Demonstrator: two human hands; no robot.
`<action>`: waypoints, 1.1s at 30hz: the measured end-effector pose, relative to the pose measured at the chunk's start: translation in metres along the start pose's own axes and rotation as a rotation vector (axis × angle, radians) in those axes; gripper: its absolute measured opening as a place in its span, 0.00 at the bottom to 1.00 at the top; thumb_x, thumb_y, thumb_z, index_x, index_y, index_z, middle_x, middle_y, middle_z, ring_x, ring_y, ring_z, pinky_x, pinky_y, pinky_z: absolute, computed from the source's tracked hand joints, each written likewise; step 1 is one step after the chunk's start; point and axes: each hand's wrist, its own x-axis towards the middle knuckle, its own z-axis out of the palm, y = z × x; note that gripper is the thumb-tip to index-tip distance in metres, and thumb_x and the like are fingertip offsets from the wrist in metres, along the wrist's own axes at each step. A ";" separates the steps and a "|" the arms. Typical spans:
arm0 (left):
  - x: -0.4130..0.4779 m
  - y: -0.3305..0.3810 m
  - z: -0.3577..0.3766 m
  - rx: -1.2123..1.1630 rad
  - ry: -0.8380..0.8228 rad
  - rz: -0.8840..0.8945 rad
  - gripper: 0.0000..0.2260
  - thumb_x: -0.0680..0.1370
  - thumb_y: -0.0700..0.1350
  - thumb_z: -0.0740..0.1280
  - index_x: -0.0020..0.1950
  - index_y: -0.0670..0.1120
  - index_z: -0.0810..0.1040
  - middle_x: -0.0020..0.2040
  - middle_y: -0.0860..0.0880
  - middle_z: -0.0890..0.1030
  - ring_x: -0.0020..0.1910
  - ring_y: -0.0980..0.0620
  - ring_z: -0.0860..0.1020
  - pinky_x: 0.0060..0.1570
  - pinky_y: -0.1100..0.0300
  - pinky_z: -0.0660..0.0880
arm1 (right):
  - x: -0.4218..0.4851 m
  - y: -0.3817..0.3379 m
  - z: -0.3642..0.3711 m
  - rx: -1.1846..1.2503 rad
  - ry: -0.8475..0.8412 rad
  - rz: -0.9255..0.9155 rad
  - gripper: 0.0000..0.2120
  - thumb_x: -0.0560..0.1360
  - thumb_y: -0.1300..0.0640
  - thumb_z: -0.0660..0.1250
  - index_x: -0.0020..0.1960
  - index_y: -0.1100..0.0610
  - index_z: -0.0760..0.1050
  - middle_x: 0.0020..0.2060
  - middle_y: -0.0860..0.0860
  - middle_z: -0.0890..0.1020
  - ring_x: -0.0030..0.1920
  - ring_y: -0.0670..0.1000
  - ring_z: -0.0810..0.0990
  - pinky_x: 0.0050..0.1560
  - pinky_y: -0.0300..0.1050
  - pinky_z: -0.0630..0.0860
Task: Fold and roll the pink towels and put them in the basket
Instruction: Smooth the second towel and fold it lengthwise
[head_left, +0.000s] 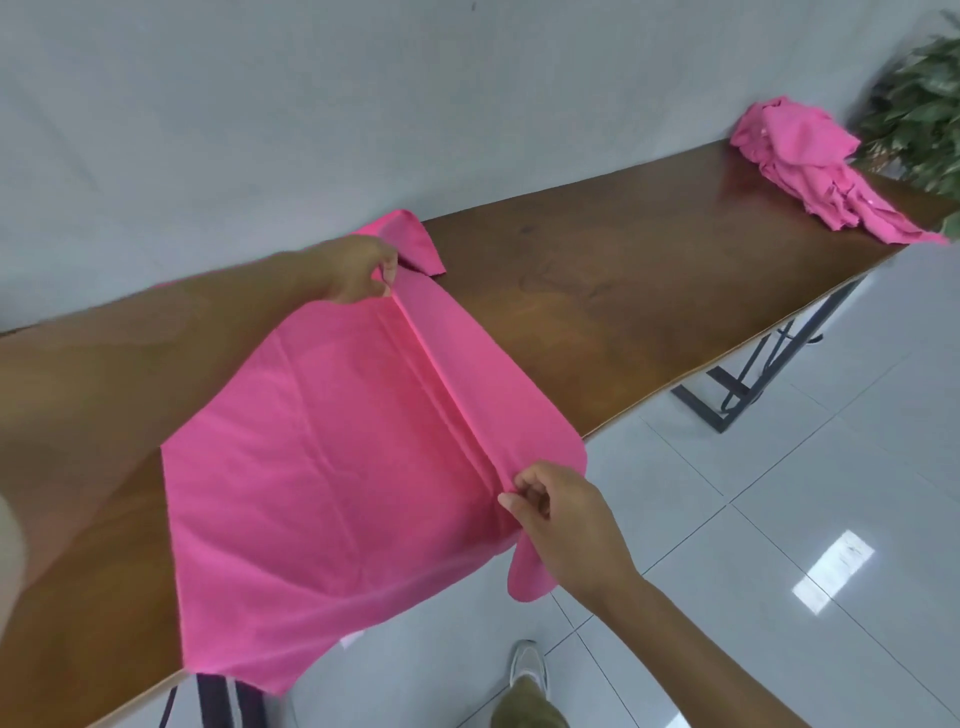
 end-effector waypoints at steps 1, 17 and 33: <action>-0.011 -0.005 -0.003 0.004 -0.002 -0.004 0.05 0.77 0.41 0.73 0.50 0.44 0.79 0.50 0.48 0.78 0.49 0.46 0.75 0.52 0.54 0.72 | -0.007 -0.006 0.006 0.006 0.001 -0.008 0.11 0.78 0.50 0.71 0.39 0.49 0.74 0.32 0.46 0.77 0.35 0.48 0.75 0.37 0.41 0.75; -0.168 -0.070 -0.030 -0.012 0.076 -0.188 0.09 0.79 0.44 0.72 0.54 0.43 0.75 0.40 0.54 0.71 0.44 0.46 0.71 0.43 0.56 0.64 | -0.075 -0.107 0.091 0.053 -0.151 -0.192 0.07 0.76 0.55 0.70 0.40 0.51 0.74 0.34 0.48 0.75 0.38 0.47 0.73 0.41 0.43 0.74; -0.275 -0.130 0.009 -0.004 -0.048 -0.436 0.08 0.78 0.45 0.69 0.57 0.49 0.78 0.56 0.49 0.78 0.54 0.46 0.77 0.57 0.49 0.76 | -0.093 -0.134 0.147 0.002 -0.427 -0.382 0.07 0.81 0.49 0.64 0.55 0.48 0.77 0.47 0.40 0.80 0.53 0.41 0.75 0.54 0.34 0.71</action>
